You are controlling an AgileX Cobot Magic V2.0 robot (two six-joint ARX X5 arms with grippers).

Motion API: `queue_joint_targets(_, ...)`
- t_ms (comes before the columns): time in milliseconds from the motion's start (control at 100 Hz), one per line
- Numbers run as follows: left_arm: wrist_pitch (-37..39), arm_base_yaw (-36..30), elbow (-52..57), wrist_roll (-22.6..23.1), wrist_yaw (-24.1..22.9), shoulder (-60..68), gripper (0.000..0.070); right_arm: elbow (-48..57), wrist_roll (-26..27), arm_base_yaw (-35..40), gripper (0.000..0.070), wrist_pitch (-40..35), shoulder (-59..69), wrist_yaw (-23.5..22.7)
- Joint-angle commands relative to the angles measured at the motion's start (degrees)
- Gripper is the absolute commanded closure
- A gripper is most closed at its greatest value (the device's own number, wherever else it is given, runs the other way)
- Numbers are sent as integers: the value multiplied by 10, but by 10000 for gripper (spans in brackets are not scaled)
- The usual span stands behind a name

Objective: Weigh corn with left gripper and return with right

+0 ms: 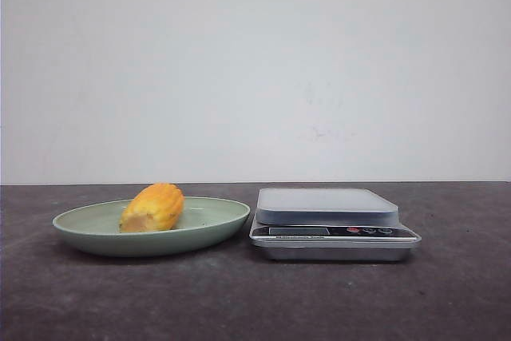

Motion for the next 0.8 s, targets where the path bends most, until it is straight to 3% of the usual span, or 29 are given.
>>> queue_joint_targets(0,4,-5,6,9,1,-1,700,9,7,2,690,5,0,0)
queue_joint_targets(520,4,2,6,9,-1,-2,700,9,6,2,690,20,0,0)
queue_joint_targets(640,9,58,0,13,-1,-3,700,9,6,2,689,21,0,0)
queue_joint_targets(790,38,176,-45,47,-12,-12,700,9,6,2,689,21,0,0)
